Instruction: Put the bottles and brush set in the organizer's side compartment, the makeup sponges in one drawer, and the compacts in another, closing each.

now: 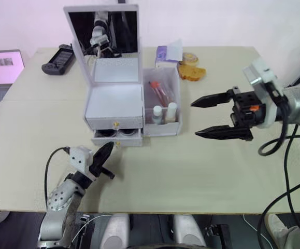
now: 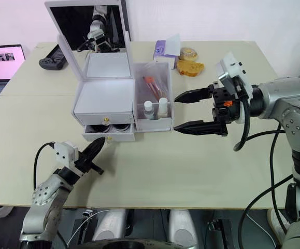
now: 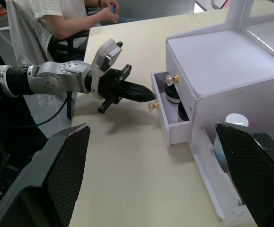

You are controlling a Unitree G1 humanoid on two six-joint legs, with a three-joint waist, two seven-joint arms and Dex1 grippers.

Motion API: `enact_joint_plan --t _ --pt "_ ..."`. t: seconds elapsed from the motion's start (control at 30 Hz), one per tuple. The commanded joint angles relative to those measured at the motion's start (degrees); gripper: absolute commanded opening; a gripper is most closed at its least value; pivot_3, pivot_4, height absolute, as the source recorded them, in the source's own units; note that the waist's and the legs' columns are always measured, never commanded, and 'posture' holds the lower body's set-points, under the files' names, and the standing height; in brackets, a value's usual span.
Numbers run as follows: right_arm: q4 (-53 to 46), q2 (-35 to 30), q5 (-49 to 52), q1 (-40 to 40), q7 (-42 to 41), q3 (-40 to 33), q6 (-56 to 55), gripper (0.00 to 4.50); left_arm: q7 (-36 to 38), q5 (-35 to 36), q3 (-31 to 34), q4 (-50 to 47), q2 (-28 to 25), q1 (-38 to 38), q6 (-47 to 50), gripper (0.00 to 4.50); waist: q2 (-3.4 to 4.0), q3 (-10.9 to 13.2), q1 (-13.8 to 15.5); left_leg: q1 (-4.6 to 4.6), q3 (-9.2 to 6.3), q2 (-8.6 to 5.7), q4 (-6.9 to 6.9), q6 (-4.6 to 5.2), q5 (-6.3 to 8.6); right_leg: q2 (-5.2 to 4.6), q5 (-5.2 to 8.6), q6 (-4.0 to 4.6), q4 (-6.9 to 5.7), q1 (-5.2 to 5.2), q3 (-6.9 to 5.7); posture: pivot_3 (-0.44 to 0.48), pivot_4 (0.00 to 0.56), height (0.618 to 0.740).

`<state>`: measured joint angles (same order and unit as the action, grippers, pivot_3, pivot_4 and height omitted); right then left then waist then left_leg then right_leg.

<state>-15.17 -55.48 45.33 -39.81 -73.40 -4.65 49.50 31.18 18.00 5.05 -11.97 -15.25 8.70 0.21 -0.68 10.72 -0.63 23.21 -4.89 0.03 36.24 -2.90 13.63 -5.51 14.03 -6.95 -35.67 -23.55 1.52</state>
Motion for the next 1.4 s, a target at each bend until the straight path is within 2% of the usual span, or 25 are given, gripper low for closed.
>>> enact_joint_plan --t 0.03,0.27,0.6,0.8,0.97,1.2,1.4 --pt "-0.3 -0.8 -0.2 -1.8 0.4 -0.9 -0.9 4.50 -0.7 -2.8 0.2 4.4 -1.7 -3.4 -1.0 0.04 0.00 0.0 0.0 -0.02 0.00 0.00 0.00 0.00 0.00 0.00 0.00 0.00 -0.01 0.01 0.00 0.000 0.150 0.740" --pt "-0.7 -1.4 -0.6 -0.3 1.9 -1.7 -0.3 4.50 -0.5 -1.4 0.9 9.4 -0.6 -9.1 -2.3 0.04 0.00 0.0 0.2 -0.02 -0.02 0.00 0.02 -0.01 -0.01 0.00 -0.01 -0.02 -0.09 0.00 0.00 0.000 0.150 0.740" --pt "1.2 -1.9 -4.1 6.1 3.8 -2.3 -3.6 4.50 0.7 -1.4 1.3 13.4 -0.8 -11.7 -3.6 0.04 0.00 0.0 0.8 -0.05 -0.03 -0.01 0.12 -0.03 -0.02 0.00 -0.01 -0.02 -0.25 0.01 0.00 0.000 0.150 0.740" --pt "1.4 -1.3 -4.3 7.7 4.3 -2.4 -4.8 4.50 5.0 1.4 -2.1 6.5 -0.6 -7.9 -0.6 0.04 0.00 0.0 0.8 -0.03 -0.03 -0.01 0.09 -0.03 -0.02 0.00 -0.01 -0.03 -0.23 0.00 0.00 0.000 0.150 0.740" --pt "1.3 -1.0 -4.3 7.9 5.1 -2.3 -5.0 4.50 5.1 2.0 -4.7 2.0 0.0 -6.7 2.0 0.04 0.00 0.0 1.0 -0.04 -0.03 -0.01 0.08 -0.03 -0.02 0.00 0.00 -0.02 -0.22 0.00 0.00 0.000 0.150 0.740" --pt "1.0 -0.8 -4.1 7.9 5.8 -2.4 -5.0 4.50 3.2 0.2 -4.9 4.8 0.4 -9.5 2.4 0.04 0.00 0.0 1.0 -0.04 -0.03 -0.01 0.08 -0.03 -0.02 0.00 0.00 -0.02 -0.22 0.00 0.00 0.000 0.150 0.740" --pt "0.7 -0.9 -3.7 8.1 6.2 -2.8 -4.8 4.50 2.5 1.0 -2.0 5.5 -0.4 -10.2 2.2 0.04 0.00 0.0 0.9 -0.04 -0.03 -0.01 0.08 -0.03 -0.02 0.00 0.00 -0.03 -0.22 0.00 0.00 0.000 0.150 0.740"
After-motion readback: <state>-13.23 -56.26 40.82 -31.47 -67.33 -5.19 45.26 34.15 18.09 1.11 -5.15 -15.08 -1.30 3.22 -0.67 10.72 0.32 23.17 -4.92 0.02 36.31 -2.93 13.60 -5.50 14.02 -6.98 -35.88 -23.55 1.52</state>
